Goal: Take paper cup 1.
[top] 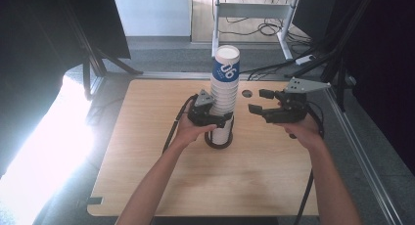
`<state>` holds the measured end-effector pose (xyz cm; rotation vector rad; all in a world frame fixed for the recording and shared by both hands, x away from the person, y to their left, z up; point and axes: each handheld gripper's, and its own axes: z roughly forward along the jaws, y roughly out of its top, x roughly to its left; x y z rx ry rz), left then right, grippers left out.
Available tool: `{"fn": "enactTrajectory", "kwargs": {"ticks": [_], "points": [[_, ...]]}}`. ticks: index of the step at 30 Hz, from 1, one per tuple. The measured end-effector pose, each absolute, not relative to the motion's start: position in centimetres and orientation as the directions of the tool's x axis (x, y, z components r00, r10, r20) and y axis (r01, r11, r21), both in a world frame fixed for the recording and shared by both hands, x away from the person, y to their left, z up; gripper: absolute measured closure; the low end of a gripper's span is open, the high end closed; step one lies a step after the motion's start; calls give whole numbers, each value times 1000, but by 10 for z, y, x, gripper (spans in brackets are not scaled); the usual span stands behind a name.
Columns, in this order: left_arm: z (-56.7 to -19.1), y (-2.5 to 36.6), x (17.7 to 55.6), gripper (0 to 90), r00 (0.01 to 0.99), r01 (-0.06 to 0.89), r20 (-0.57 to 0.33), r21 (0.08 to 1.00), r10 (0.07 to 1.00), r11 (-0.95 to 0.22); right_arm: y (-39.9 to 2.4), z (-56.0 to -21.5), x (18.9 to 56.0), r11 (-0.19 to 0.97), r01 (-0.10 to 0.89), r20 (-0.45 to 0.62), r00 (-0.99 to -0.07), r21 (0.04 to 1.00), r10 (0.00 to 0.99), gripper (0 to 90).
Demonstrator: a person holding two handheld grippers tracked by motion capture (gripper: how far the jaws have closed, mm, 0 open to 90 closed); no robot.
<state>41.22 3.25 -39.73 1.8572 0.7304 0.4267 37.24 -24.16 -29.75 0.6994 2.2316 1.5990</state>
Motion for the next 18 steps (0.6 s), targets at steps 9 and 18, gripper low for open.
{"fn": "enactTrajectory", "kwargs": {"ticks": [9,18], "points": [[-397,32,412,128,747,288,-47,922,664,-258,-232,-278,381,255,194,23,-835,947,550,270],[-397,33,412,128,749,292,-47,919,661,-264,-225,-264,393,241,194,33,-838,951,544,269]]}}
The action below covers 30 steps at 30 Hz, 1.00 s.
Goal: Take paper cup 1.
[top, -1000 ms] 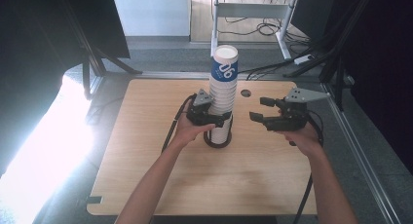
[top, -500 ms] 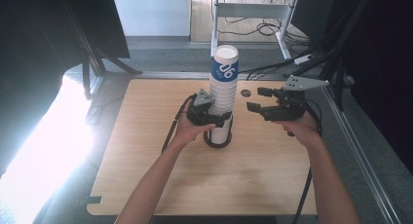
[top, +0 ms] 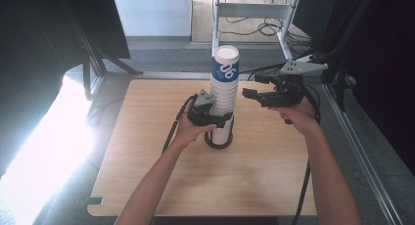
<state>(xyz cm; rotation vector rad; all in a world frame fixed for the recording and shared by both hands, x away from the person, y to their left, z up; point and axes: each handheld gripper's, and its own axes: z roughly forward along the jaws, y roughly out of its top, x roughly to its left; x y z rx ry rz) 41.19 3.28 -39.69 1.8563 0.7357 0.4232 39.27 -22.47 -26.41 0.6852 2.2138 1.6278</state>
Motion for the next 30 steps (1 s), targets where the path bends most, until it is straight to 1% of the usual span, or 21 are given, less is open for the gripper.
{"fn": "enactTrajectory", "kwargs": {"ticks": [8,11,19,30], "points": [[-397,32,412,128,748,290,-45,920,662,-265,-215,-258,398,240,186,32,-846,953,532,265],[-397,32,412,128,747,290,-44,919,663,-266,-212,-257,400,222,189,43,-845,956,533,260],[-397,32,412,128,747,291,-44,919,663,-267,-203,-252,405,233,185,36,-848,955,529,246],[-396,32,412,129,747,291,-42,918,664,-270,-182,-241,416,241,192,39,-850,951,525,198]]}}
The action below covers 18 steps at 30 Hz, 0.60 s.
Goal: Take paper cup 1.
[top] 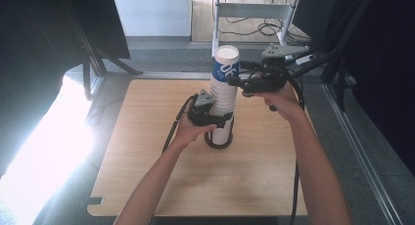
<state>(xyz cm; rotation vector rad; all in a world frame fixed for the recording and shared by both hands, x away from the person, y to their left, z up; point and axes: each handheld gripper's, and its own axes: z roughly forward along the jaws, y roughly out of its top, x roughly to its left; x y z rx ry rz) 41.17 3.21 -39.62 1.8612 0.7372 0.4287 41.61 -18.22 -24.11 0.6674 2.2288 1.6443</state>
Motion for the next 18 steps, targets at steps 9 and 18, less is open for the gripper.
{"fn": "enactTrajectory", "kwargs": {"ticks": [9,18], "points": [[-395,31,411,130,745,294,-38,915,666,-277,-166,-237,425,240,191,38,-849,952,527,184],[-396,32,412,129,746,289,-34,917,665,-276,-151,-237,436,241,197,42,-848,950,529,209]]}}
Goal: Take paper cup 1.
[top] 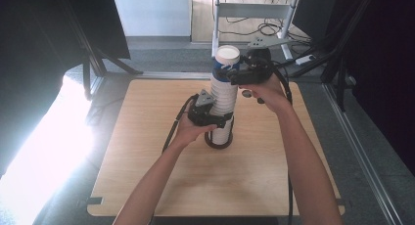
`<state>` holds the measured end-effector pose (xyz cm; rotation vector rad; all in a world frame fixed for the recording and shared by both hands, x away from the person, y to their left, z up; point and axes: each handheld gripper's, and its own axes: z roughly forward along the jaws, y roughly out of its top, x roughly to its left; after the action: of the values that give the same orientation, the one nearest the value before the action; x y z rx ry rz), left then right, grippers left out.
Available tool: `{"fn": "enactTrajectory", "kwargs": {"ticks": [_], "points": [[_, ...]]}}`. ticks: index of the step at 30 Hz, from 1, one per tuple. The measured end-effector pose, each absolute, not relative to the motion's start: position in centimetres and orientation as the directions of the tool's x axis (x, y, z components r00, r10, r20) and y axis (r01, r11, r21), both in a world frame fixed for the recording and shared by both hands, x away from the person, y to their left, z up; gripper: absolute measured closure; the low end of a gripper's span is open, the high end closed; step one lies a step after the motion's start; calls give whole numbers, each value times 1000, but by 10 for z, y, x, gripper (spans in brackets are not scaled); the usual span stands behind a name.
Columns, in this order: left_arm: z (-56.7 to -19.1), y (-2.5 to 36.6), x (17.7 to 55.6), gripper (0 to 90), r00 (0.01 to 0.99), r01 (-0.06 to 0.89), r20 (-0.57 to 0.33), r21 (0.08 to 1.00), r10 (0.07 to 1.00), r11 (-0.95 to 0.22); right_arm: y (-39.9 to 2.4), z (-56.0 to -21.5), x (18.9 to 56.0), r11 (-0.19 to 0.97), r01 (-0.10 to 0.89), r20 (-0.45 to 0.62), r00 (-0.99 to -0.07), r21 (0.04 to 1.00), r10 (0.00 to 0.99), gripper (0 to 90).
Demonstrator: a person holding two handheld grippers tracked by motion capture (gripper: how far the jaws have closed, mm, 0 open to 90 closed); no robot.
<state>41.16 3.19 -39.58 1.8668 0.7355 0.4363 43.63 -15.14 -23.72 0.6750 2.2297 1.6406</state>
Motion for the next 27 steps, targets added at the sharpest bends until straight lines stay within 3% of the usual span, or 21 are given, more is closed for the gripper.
{"fn": "enactTrajectory", "kwargs": {"ticks": [13,27], "points": [[-396,31,411,129,745,293,-39,916,666,-274,-151,-234,434,239,186,26,-837,953,547,239],[-396,31,411,129,748,289,-30,914,663,-284,-164,-197,415,130,91,0,-820,987,572,251]]}}
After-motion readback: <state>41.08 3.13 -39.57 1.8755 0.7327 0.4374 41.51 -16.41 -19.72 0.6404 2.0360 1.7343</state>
